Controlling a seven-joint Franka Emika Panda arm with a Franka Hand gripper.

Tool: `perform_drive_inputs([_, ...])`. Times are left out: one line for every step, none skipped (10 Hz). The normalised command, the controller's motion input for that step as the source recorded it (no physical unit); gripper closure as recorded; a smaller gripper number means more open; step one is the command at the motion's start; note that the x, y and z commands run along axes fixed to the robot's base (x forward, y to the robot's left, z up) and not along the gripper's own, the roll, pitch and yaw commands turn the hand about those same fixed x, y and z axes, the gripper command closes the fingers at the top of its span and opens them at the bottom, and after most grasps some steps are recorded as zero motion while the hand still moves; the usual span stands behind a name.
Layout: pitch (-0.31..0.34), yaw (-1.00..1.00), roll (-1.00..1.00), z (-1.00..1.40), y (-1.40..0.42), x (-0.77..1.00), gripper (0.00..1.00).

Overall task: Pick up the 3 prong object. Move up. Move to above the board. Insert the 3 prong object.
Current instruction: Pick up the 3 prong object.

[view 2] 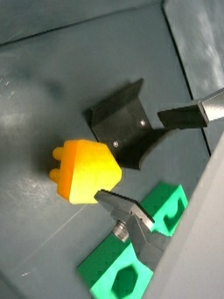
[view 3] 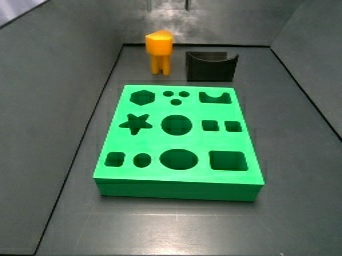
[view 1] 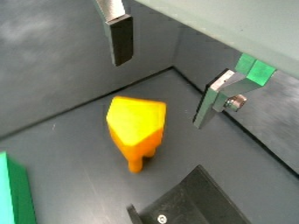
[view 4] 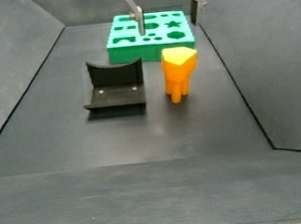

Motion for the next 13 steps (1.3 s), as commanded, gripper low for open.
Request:
perform_drive_inputs([0.000,0.95,0.00,-0.48,-0.13,0.16,0.00])
perform_drive_inputs([0.007,0.99,0.00,-0.49,-0.10,0.05,0.00])
perform_drive_inputs([0.007,1.00,0.00,-0.52,-0.11,0.04,0.00])
perform_drive_inputs([0.003,1.00,0.00,-0.55,-0.11,0.04,0.00])
perform_drive_inputs([0.010,1.00,0.00,-0.52,-0.05,0.00,0.00])
perform_drive_inputs([0.013,0.94,0.00,-0.48,-0.01,0.01,0.00])
perform_drive_inputs([0.000,0.69,0.00,-0.33,0.00,0.00,0.00])
perform_drive_inputs([0.000,0.47,0.00,-0.21,0.00,0.00,0.00])
perform_drive_inputs([0.000,0.22,0.00,0.05,0.00,0.00,0.00])
perform_drive_inputs([0.000,0.23,0.00,0.29,0.00,0.00,0.00])
perform_drive_inputs([0.000,0.11,0.00,0.25,0.00,0.00,0.00])
perform_drive_inputs([0.000,0.09,0.00,0.21,0.00,0.03,0.00])
perform_drive_inputs([0.003,0.05,0.01,0.17,0.00,0.04,0.00])
